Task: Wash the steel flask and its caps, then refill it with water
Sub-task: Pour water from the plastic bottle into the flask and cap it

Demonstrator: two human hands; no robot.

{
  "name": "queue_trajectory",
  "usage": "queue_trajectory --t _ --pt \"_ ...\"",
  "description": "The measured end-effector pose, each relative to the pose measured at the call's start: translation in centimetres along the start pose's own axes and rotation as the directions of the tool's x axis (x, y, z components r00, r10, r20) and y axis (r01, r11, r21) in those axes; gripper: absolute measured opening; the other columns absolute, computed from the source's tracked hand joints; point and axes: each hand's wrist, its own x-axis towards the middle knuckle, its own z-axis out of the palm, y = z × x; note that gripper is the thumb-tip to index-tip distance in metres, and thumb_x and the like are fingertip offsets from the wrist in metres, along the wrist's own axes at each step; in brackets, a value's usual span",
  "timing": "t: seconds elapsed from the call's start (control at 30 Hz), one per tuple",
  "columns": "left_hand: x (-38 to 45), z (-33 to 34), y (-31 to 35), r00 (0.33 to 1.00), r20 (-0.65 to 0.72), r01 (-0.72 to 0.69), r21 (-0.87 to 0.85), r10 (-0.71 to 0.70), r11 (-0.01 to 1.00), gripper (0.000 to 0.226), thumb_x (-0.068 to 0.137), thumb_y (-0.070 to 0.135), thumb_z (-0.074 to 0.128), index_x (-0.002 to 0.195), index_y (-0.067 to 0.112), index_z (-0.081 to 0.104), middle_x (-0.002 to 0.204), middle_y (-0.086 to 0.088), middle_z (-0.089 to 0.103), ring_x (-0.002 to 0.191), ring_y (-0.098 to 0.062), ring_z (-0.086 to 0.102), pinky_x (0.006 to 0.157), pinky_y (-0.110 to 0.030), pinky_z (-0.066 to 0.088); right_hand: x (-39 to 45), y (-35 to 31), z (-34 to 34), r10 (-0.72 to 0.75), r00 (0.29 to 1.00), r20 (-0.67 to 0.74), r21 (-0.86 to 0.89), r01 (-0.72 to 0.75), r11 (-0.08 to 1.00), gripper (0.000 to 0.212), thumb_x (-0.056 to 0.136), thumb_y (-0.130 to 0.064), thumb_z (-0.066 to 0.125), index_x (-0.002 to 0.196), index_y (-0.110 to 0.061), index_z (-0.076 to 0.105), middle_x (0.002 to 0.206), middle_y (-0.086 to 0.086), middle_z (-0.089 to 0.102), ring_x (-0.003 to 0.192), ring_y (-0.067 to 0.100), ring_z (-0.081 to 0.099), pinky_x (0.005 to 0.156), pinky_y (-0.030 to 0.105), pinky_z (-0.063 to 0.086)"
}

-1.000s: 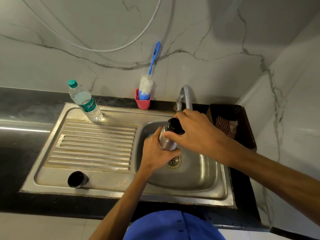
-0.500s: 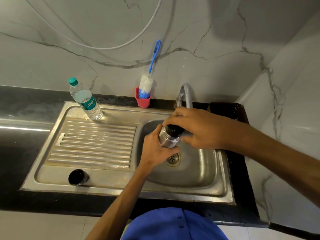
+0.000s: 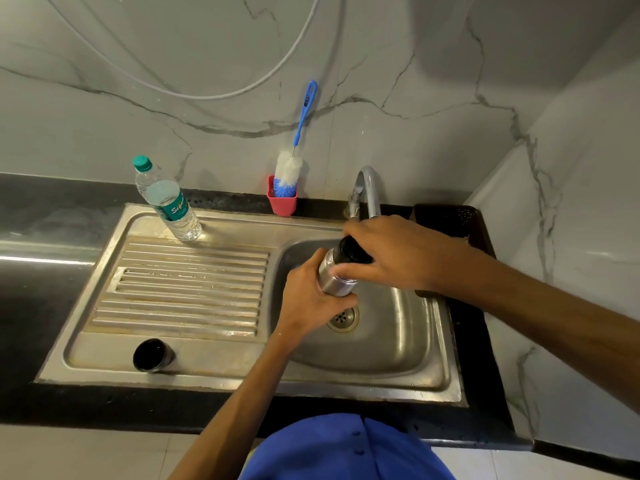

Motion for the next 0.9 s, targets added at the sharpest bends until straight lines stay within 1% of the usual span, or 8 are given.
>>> queue_trajectory --t 0.13,0.23,0.3,0.43,0.53,0.6,0.7,0.9 --pt "0.2 0.5 -0.1 0.999 0.032 0.0 0.017 -0.001 1.0 0.06 0.061 0.036 0.092 0.114 0.023 0.066 0.098 0.018 0.072 0.091 -0.001 0.07 0.078 -0.02 0.058 -0.1 -0.4 0.8 0.174 0.977 -0.124 -0.261 -0.201 0.944 0.077 0.09 -0.086 0.03 0.112 -0.017 0.056 0.085 0.001 0.063 0.065 0.015 0.053 0.064 0.032 0.049" --pt "0.3 0.3 -0.1 0.999 0.053 0.012 -0.028 -0.01 1.0 0.061 0.063 0.032 0.092 0.117 0.028 0.065 0.101 0.015 0.074 0.094 -0.002 0.071 0.08 -0.018 0.058 -1.2 0.2 0.0 -0.043 0.997 -0.066 0.019 0.044 0.999 0.067 0.097 -0.072 0.044 0.144 -0.025 0.037 0.117 -0.004 0.059 0.089 0.016 0.064 0.079 0.034 0.055" --pt "0.3 0.0 0.2 0.998 0.071 -0.001 -0.028 0.003 1.0 0.066 0.063 0.032 0.094 0.12 0.033 0.061 0.102 0.018 0.072 0.097 0.002 0.069 0.081 -0.009 0.053 -1.3 0.2 0.2 -0.142 0.987 -0.081 -0.12 0.131 0.984 0.057 0.103 -0.064 0.034 0.141 -0.022 0.039 0.112 -0.003 0.058 0.081 0.013 0.059 0.068 0.028 0.048" --pt "0.6 0.1 0.7 0.995 0.096 -0.019 0.023 0.017 1.0 0.065 0.062 0.03 0.097 0.114 0.035 0.059 0.097 0.028 0.065 0.095 0.012 0.064 0.08 -0.003 0.047 -0.2 -0.3 1.5 0.114 0.97 -0.215 -0.385 -0.191 0.903 0.078 0.095 -0.079 0.013 0.126 -0.017 0.049 0.078 0.0 0.055 0.062 0.016 0.049 0.056 0.029 0.037" --pt "0.6 -0.1 0.3 0.99 0.144 -0.006 -0.049 0.013 0.999 0.061 0.064 0.017 0.097 0.115 0.024 0.065 0.1 0.021 0.071 0.096 0.008 0.068 0.082 -0.006 0.049 0.0 1.1 1.3 -0.148 0.969 -0.198 -0.301 0.083 0.95 0.076 0.096 -0.081 0.022 0.136 -0.021 0.044 0.107 0.0 0.058 0.079 0.015 0.059 0.065 0.032 0.053" --pt "0.6 -0.7 -0.1 0.973 0.225 -0.017 -0.098 0.039 0.995 0.057 0.066 0.006 0.095 0.115 0.018 0.068 0.097 0.009 0.076 0.09 -0.007 0.075 0.078 -0.015 0.055 -0.3 1.9 0.9 -0.426 0.9 -0.089 -0.328 0.378 0.866 0.066 0.102 -0.071 0.027 0.143 -0.021 0.041 0.122 0.003 0.054 0.09 0.015 0.059 0.068 0.032 0.055" --pt "0.7 -1.6 0.3 0.943 0.314 -0.073 -0.139 0.114 0.988 0.053 0.066 -0.01 0.091 0.109 0.014 0.071 0.097 0.007 0.078 0.09 -0.014 0.076 0.076 -0.022 0.056 0.0 1.7 0.7 -0.655 0.755 0.009 -0.381 0.608 0.696 0.047 0.108 -0.054 0.038 0.134 -0.018 0.051 0.112 0.008 0.056 0.076 0.015 0.053 0.058 0.031 0.052" --pt "1.3 -2.0 1.1 0.91 0.405 -0.045 -0.124 0.092 0.991 0.056 0.066 -0.009 0.091 0.087 0.036 0.065 0.079 0.012 0.069 0.078 -0.003 0.068 0.066 -0.03 0.057 2.2 0.3 -1.1 -0.865 0.495 -0.08 -0.538 0.709 0.455 0.027 0.104 -0.038 0.054 0.101 -0.013 0.064 0.081 0.009 0.054 0.055 0.016 0.031 0.041 0.031 0.039"
